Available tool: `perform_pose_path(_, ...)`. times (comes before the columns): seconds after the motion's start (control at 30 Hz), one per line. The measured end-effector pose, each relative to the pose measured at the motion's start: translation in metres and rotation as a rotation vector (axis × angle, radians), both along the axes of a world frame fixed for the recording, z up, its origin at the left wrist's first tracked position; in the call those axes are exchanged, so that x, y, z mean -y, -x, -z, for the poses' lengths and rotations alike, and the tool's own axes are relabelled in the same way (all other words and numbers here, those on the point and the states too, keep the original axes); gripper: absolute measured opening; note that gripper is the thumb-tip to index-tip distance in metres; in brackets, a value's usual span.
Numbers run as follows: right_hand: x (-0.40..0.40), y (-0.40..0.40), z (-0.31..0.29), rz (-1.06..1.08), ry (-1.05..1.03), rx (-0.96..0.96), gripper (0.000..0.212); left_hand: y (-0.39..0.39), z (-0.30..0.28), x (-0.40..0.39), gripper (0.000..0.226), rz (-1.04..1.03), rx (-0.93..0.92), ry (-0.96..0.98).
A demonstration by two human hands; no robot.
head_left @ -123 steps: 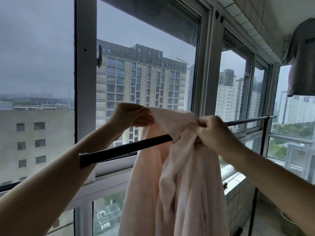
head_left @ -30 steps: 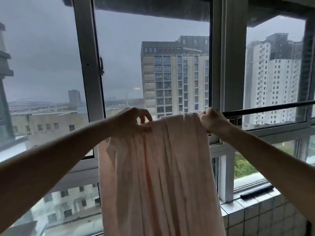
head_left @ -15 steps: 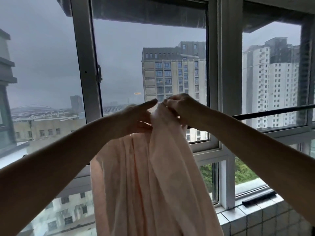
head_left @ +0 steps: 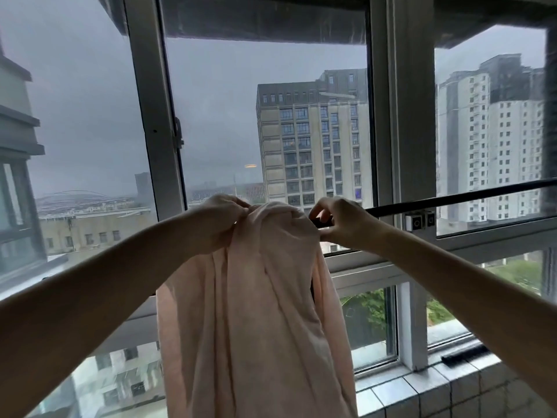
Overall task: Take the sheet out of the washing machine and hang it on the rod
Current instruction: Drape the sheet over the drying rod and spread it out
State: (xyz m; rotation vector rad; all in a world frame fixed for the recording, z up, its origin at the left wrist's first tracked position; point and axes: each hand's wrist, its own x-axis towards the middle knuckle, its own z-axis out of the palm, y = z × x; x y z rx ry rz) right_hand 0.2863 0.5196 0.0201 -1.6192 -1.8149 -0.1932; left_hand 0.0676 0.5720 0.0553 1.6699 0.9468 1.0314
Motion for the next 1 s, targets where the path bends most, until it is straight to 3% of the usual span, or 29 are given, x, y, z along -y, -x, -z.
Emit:
perform_pose_path(0.07,0.001,0.008,0.000,0.024,-0.059,0.016,0.029,-0.002,-0.001,-0.001,0.015,-0.002,-0.020,-0.009)
perform_pose_path(0.13,0.002,0.018,-0.003,-0.030,-0.045,-0.099,0.043,-0.002,-0.003,0.003,0.021,0.057,-0.102,-0.026)
perform_pose_path(0.23,0.005,0.032,-0.006,-0.214,0.144,-0.474,0.051,-0.005,-0.004,0.008,0.052,0.022,-0.368,-0.211)
perform_pose_path(0.3,0.008,0.036,-0.008,-0.279,0.238,-0.751,0.048,-0.009,-0.005,0.007,0.051,-0.056,-0.474,-0.332)
perform_pose_path(0.4,0.011,0.035,-0.014,-0.341,0.283,-1.016,0.035,-0.012,-0.003,-0.002,0.019,-0.092,-0.473,-0.439)
perform_pose_path(0.57,0.012,0.035,-0.018,-0.457,0.380,-1.118,0.018,-0.019,-0.006,-0.003,0.026,-0.122,-0.396,-0.438)
perform_pose_path(0.6,0.013,0.035,-0.020,-0.480,0.366,-1.141,0.018,-0.021,-0.007,-0.004,0.029,-0.121,-0.365,-0.411)
perform_pose_path(0.67,0.013,0.036,-0.025,-0.562,0.324,-1.177,0.047,-0.022,-0.011,-0.007,0.032,-0.127,-0.318,-0.355)
perform_pose_path(0.73,0.011,0.038,-0.028,-0.524,0.251,-0.995,0.062,-0.024,-0.012,-0.012,0.034,-0.145,-0.320,-0.325)
perform_pose_path(0.83,0.003,0.038,-0.027,-0.212,-0.069,-0.284,0.048,-0.019,-0.015,-0.017,0.027,-0.199,-0.324,-0.271)
perform_pose_path(0.87,0.000,0.037,-0.026,-0.149,-0.095,-0.172,0.043,-0.016,-0.016,-0.019,0.027,-0.201,-0.318,-0.253)
perform_pose_path(0.93,-0.006,0.038,-0.022,-0.109,-0.039,-0.119,0.037,-0.012,-0.017,-0.022,0.027,-0.181,-0.333,-0.234)
perform_pose_path(1.0,-0.013,0.042,-0.020,-0.098,-0.021,-0.127,0.047,-0.009,-0.020,-0.022,0.030,-0.165,-0.415,-0.251)
